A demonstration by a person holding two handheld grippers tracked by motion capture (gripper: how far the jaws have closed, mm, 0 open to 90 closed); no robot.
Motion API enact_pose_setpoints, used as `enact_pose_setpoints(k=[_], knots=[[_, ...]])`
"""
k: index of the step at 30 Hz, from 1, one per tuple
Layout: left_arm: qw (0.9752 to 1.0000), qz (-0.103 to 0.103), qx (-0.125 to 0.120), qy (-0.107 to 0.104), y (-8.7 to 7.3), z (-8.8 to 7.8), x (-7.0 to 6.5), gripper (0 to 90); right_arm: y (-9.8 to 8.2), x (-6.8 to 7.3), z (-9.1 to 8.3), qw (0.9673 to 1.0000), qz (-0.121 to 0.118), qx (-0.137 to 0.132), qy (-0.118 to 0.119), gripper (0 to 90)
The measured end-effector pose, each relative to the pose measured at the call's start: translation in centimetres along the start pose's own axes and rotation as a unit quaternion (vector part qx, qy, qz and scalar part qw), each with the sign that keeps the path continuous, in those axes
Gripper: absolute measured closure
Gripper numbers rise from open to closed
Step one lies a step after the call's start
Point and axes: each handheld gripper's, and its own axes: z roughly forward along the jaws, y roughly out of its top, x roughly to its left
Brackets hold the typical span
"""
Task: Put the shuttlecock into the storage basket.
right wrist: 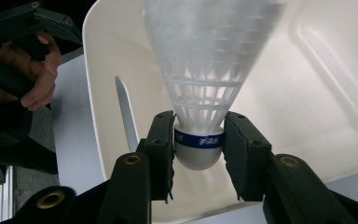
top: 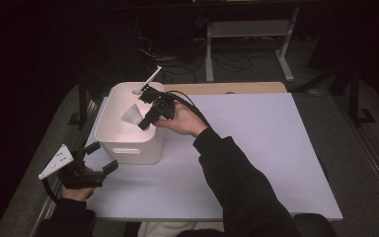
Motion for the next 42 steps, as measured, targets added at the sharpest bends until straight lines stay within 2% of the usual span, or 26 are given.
enact_pose_setpoints(k=[3,6,11,22,26,28,32,36,42], knots=[[1.0,0.001,0.0,0.001,0.0,0.0,0.0,0.0,0.0,0.0,-0.1,1.0,-0.002,-0.004,-0.001,58.6],[1.0,0.0,0.0,0.001,0.0,0.0,0.0,0.0,0.0,-0.1,-0.5,1.0,-0.001,-0.007,0.001,51.3],[1.0,-0.001,-0.001,0.001,0.0,0.0,0.0,0.0,-0.1,-0.3,-0.9,0.9998,0.001,-0.01,-0.015,36.8],[1.0,0.001,-0.001,0.0,0.0,0.0,0.0,0.0,-0.4,-0.6,-2.2,0.9997,-0.001,-0.025,0.002,13.2],[1.0,0.0,0.0,0.0,0.0,0.0,0.0,0.0,-0.7,-0.7,-2.9,0.9995,-0.005,-0.031,0.004,11.4],[1.0,0.0,0.0,0.001,0.0,0.0,0.0,0.0,-0.9,-0.8,-3.3,0.9992,-0.004,-0.038,0.009,7.7],[1.0,-0.001,-0.001,0.001,0.0,0.0,0.0,0.0,-1.6,-1.0,-4.2,0.9988,-0.004,-0.048,-0.001,0.5],[1.0,-0.001,0.001,0.002,0.0,0.0,0.0,0.0,-2.3,-1.2,-5.1,0.9979,0.0,-0.063,-0.011,0.0],[1.0,-0.002,0.001,0.003,0.0,0.0,0.0,0.0,-3.4,-1.9,-6.6,0.9963,0.006,-0.085,-0.013,0.0]])
